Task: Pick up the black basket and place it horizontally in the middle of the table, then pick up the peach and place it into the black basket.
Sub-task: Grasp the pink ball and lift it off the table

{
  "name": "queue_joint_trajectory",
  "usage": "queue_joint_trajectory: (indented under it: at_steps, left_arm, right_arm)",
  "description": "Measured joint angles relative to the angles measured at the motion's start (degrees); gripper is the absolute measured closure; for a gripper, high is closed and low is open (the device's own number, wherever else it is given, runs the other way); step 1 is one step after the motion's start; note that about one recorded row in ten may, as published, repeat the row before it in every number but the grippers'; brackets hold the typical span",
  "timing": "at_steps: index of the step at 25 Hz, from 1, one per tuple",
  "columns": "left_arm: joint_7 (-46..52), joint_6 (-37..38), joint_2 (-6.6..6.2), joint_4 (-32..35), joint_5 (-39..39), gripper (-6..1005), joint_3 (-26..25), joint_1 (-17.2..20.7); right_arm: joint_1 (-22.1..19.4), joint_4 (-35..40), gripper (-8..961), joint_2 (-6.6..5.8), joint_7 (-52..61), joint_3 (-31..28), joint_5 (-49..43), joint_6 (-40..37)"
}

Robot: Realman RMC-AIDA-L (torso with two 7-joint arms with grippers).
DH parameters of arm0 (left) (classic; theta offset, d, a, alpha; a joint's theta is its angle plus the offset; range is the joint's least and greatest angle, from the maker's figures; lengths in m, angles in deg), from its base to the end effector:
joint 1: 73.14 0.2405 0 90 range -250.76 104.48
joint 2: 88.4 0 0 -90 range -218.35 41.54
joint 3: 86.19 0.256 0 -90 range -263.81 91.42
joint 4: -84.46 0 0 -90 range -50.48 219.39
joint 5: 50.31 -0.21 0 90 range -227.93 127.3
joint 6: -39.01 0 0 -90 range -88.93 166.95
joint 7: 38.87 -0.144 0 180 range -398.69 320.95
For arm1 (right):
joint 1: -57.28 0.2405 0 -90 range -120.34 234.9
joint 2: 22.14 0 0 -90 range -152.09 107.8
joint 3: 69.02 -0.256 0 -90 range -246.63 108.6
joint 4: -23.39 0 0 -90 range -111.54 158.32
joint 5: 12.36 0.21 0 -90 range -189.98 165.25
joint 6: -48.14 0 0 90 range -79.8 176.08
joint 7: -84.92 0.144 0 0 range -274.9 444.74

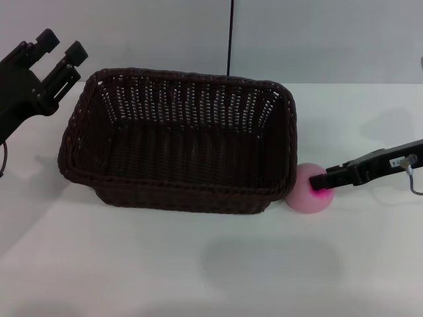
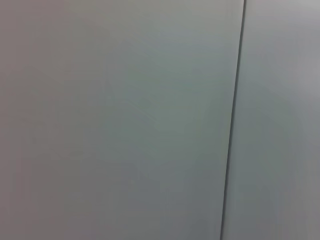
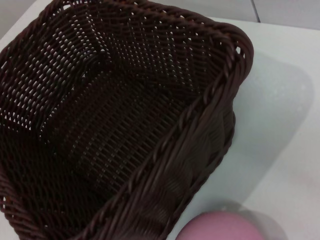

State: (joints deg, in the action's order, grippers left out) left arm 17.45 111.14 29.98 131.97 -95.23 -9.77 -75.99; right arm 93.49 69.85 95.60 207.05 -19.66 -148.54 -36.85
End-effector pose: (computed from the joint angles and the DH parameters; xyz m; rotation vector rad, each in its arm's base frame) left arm -0.2831 0.2831 0.0407 -1.9770 -0.4849 -1.1049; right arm 0.2610 0.3560 0.0003 -2.6560 1.3058 0.0640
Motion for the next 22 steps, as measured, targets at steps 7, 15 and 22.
queue_joint_trajectory:
  at_steps: [7,15,22]
  left_arm:
    - [0.22,0.0,0.05,-0.24,0.38,435,-0.32,-0.47]
    - [0.48,0.02,0.01,-0.39,0.57,434,-0.32,-0.5]
    - [0.17,0.02,-0.11,-0.65,0.57,433,-0.44,-0.67]
  right_arm:
    - [0.68,-1.44,564,0.13,-0.64,0.23,0.13,1.05]
    - [-0.83,3.12,750,0.58,-1.29,0.0,0.46,-0.77]
    - [-3.61,10.08,779,0.96,1.63,-0.8,0.92,-3.91]
